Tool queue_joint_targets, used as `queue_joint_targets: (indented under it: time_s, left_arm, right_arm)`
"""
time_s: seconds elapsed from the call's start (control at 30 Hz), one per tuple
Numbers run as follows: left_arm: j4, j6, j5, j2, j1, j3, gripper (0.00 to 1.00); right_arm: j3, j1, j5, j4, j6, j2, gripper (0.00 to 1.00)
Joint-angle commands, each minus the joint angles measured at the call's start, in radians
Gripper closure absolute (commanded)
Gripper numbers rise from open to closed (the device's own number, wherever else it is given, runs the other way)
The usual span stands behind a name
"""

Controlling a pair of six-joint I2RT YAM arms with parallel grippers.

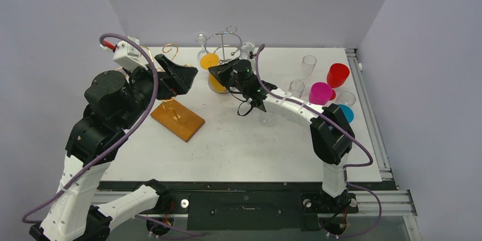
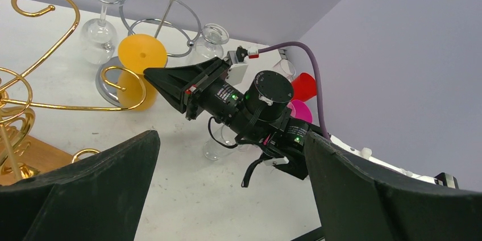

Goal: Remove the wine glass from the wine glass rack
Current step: Pick up the wine glass from the wine rack.

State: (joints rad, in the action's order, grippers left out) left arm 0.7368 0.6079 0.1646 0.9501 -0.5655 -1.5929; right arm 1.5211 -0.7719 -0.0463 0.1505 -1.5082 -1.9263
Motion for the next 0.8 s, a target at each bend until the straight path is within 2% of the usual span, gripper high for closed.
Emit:
queue_joint_targets:
  time_s: [0.0, 0.77]
  left_arm:
    - [-0.056, 0.006, -0.015, -0.004, 0.007, 0.004, 0.04]
    - [-0.072, 0.022, -0.026, 0.007, 0.007, 0.013, 0.04]
  right_arm:
    - [-0.021, 0.009, 0.001, 0.065, 0.011, 0.088, 1.00]
    - [-0.093, 0.015, 0.037, 0.105, 0.017, 0.146, 1.00]
